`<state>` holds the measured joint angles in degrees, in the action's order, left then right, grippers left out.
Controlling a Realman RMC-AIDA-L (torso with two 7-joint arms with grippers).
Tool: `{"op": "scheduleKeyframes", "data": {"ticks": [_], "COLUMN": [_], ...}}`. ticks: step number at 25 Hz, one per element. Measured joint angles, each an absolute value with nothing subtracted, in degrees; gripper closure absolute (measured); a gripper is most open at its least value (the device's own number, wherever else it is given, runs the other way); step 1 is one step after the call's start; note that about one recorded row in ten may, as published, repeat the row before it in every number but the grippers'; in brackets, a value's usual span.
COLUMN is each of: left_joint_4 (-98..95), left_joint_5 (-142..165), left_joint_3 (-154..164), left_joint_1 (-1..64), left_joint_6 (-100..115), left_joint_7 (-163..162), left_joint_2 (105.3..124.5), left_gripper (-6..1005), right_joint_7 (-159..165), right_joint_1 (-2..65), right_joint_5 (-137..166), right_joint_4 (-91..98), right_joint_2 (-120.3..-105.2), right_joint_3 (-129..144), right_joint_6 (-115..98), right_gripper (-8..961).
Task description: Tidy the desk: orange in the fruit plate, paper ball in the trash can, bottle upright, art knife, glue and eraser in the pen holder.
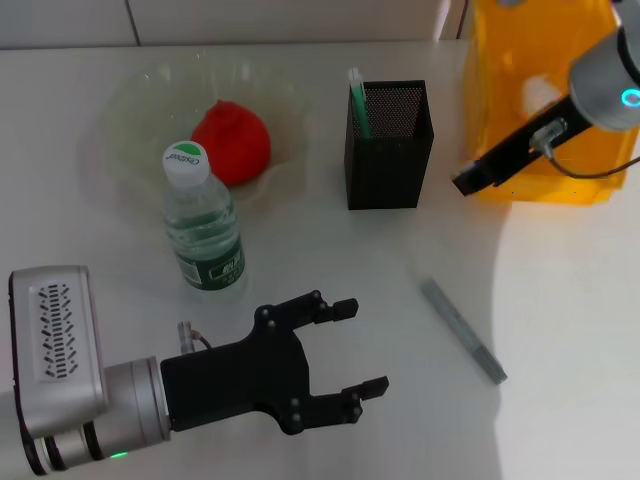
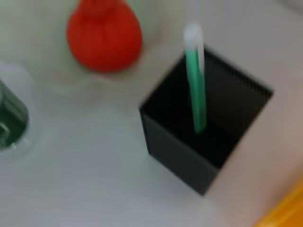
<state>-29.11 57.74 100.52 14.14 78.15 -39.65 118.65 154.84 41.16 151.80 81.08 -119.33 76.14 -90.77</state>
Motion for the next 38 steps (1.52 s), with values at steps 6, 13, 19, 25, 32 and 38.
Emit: {"op": "scheduleKeyframes", "data": {"ticks": [6, 13, 19, 25, 32, 38], "left_joint_4": [-29.4, -29.5, -29.5, -29.4, -29.2, -29.1], "left_joint_5": [57.7, 57.7, 57.7, 57.7, 57.7, 57.7], "left_joint_3": [100.3, 100.2, 100.2, 100.2, 100.2, 100.2], "left_joint_1": [14.1, 14.2, 14.1, 14.2, 14.2, 14.2], "left_joint_6": [78.1, 78.1, 78.1, 78.1, 78.1, 78.1], "left_joint_7": [-39.4, -39.4, -39.4, -39.4, -39.4, -39.4], "left_joint_2": [118.66, 118.65, 118.65, 118.65, 118.59, 118.57], "left_gripper": [199, 199, 199, 199, 199, 199], "right_joint_7": [154.9, 154.7, 153.8, 152.9, 152.3, 152.3], "right_joint_1": [41.4, 45.0, 48.1, 49.5, 49.7, 49.7], "right_joint_5": [151.3, 151.3, 151.2, 151.3, 151.5, 151.5], "right_joint_4": [89.6, 84.9, 76.6, 73.0, 71.3, 71.7], "right_joint_2": [-119.29, -119.27, -119.27, -119.27, -119.35, -119.36], "right_joint_3": [74.3, 74.3, 74.6, 75.3, 76.2, 76.1], "right_joint_6": [-90.0, -83.5, -80.7, -80.2, -78.8, -78.9], "right_gripper": [551, 552, 548, 541, 532, 445]}}
